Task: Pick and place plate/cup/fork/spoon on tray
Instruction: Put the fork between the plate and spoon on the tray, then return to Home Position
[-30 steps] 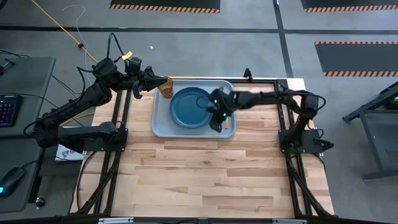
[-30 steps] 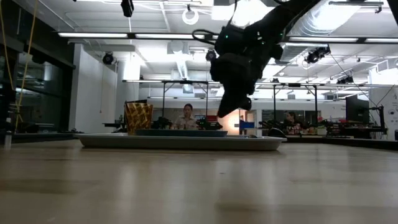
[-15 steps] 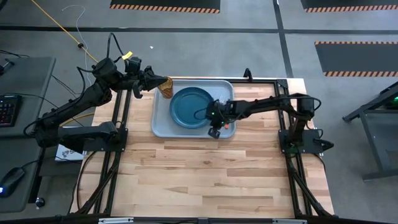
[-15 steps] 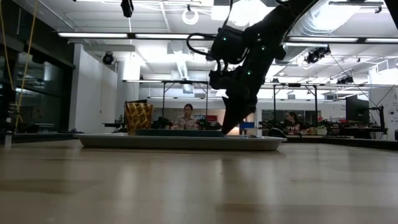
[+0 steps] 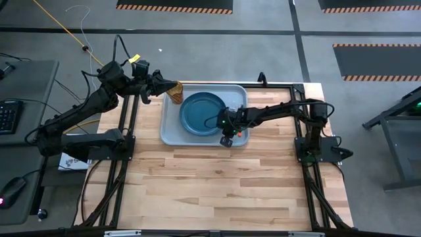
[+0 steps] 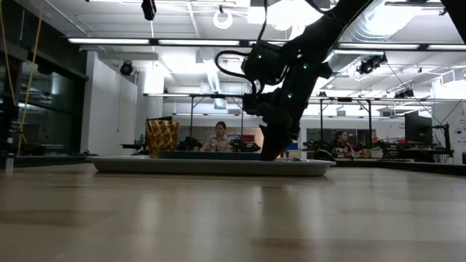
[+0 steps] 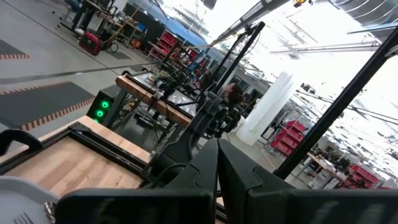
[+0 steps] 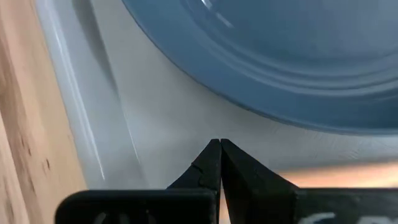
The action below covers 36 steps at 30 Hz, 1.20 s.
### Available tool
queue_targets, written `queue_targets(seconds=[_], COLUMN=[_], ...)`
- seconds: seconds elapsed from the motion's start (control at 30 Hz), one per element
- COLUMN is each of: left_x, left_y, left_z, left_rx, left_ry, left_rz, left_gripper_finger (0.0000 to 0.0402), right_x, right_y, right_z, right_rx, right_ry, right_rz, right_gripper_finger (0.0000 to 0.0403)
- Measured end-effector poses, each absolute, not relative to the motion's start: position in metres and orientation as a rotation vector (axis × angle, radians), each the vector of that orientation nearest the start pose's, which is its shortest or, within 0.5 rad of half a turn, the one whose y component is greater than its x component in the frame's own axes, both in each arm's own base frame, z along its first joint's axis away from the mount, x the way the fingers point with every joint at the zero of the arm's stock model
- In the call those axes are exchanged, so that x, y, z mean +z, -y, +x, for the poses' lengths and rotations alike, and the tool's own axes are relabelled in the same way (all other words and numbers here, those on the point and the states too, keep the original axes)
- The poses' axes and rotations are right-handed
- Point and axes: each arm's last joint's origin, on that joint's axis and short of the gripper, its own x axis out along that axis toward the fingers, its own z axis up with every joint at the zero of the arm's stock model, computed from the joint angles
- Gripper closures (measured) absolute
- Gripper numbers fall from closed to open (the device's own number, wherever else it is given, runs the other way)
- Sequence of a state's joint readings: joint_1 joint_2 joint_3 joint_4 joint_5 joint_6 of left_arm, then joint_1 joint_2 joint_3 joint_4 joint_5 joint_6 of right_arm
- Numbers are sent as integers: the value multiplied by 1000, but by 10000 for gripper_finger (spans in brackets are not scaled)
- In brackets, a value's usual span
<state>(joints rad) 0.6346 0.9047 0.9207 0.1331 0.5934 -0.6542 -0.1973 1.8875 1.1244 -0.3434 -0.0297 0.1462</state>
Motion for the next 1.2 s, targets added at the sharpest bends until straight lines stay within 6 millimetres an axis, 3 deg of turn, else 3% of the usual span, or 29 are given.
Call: queue_targets(seconds=[0.33, 0.5, 0.73, 0.9, 1.03, 1.2], left_x=[389, 389, 389, 389, 389, 389], left_y=[-101, -100, -100, -101, -101, -101], left_z=[164, 164, 164, 164, 164, 164], left_rx=[-2, -2, -1, 3, 9, 10], left_ry=[130, 130, 129, 129, 129, 132], left_rz=[-582, -582, -552, -500, -444, -430], left_gripper_finger=[401, 401, 401, 401, 401, 401], right_x=[146, 187, 254, 297, 301, 305], right_y=[73, 76, 77, 73, 66, 53], right_z=[355, 346, 292, 258, 230, 206], right_rx=[-210, -155, -197, -259, -251, -88], right_ry=[-1099, -1063, -1062, -857, -633, -237], right_rz=[276, 223, 229, 264, 365, 518], right_gripper_finger=[403, 403, 403, 403, 403, 403])
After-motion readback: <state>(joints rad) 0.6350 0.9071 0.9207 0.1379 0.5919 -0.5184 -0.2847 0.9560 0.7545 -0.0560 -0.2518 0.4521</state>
